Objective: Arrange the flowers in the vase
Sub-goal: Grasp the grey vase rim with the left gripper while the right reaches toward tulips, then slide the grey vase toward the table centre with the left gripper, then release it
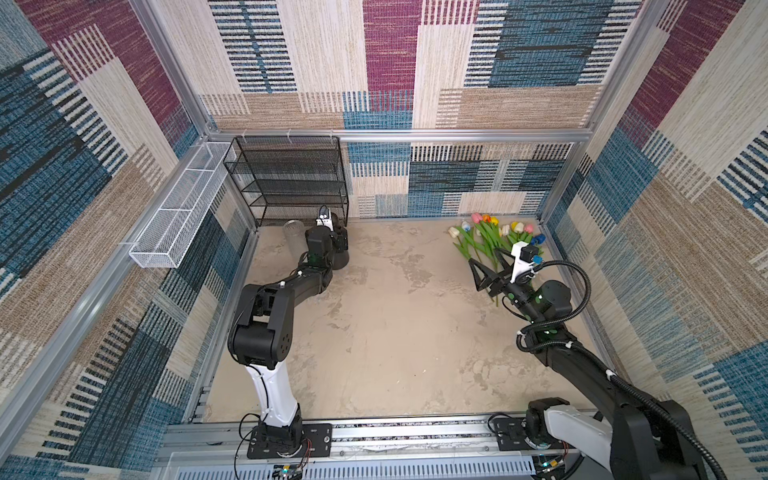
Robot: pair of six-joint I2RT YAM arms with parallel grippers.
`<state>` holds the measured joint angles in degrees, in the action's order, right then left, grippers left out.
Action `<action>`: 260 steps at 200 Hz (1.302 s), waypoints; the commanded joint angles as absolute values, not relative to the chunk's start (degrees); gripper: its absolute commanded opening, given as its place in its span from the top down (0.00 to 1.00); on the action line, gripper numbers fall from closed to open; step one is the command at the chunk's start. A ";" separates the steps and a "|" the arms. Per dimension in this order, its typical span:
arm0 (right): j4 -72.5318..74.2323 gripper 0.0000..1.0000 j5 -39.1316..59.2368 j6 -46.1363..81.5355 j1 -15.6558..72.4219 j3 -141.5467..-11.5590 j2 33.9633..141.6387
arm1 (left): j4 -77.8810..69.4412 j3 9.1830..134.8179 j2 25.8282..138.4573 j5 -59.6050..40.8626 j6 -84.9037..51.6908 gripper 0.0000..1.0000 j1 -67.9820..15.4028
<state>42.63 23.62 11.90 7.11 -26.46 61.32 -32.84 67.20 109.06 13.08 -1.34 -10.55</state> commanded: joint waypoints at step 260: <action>40.40 0.00 18.49 13.97 7.15 -30.78 65.83 | -44.08 52.74 95.56 -23.86 3.75 0.67 -32.30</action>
